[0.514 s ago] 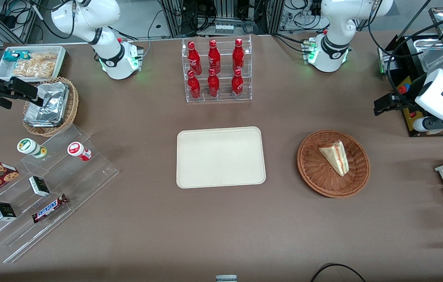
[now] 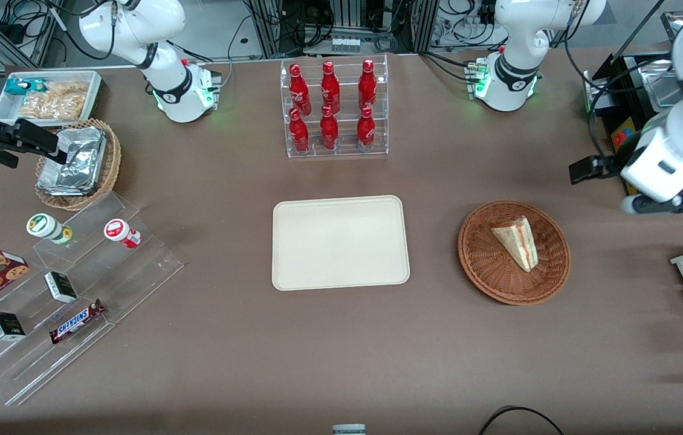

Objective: Place sandwich from basket to tray
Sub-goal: 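Move the left gripper over the wicker basket toward the sandwich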

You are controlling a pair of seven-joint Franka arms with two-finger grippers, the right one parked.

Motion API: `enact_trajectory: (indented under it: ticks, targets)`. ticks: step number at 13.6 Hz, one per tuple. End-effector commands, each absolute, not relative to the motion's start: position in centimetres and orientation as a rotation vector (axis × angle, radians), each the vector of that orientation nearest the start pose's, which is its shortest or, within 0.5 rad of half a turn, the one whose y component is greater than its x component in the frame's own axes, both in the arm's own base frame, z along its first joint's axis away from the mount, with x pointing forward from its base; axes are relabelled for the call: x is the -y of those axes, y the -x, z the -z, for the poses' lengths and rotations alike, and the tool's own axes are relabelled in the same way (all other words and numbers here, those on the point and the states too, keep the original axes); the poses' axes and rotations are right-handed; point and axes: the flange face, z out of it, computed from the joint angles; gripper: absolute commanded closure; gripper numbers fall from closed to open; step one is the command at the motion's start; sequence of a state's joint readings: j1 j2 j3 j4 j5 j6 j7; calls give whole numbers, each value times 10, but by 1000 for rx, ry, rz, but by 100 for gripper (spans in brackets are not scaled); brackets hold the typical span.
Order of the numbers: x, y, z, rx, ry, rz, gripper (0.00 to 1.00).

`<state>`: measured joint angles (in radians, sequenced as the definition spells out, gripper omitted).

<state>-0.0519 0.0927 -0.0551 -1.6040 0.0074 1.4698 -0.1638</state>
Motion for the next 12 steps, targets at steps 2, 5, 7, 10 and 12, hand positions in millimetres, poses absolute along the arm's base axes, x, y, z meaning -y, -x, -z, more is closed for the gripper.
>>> enact_trajectory:
  ticks: [2,5,7,10,12]
  targets:
    - [59,-558,-477,62,3072,-370,0]
    - [59,-556,-416,66,3085,-310,0]
    - [59,-552,-386,74,3093,-271,0]
    - [58,-539,-354,114,3102,-220,0]
    - [57,-530,-328,293,3095,-149,0]
